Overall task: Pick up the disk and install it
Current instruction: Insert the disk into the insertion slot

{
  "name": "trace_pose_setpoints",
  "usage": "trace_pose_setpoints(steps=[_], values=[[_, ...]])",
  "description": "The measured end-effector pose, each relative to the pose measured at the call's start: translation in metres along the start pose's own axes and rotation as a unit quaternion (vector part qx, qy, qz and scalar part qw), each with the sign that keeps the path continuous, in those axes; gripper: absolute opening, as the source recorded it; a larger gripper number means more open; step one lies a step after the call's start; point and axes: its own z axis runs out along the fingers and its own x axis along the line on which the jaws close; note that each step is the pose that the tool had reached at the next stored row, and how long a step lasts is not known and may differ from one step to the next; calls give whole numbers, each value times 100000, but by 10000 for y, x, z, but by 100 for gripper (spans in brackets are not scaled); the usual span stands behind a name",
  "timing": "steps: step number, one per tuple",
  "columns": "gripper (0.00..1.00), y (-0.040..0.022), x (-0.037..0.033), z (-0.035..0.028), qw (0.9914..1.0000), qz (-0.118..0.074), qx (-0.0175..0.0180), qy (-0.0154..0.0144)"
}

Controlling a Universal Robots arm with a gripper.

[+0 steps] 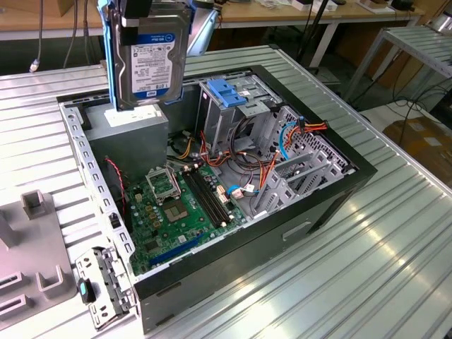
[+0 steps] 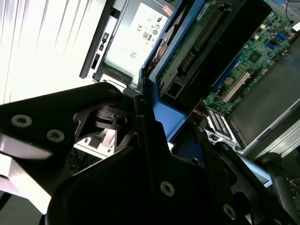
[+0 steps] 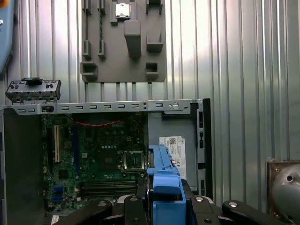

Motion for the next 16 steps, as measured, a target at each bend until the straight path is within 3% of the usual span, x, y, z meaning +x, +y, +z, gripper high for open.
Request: trace_pose_setpoints(steps=[16], values=[[37,-3,87,-2,100000,2,0,-1]])
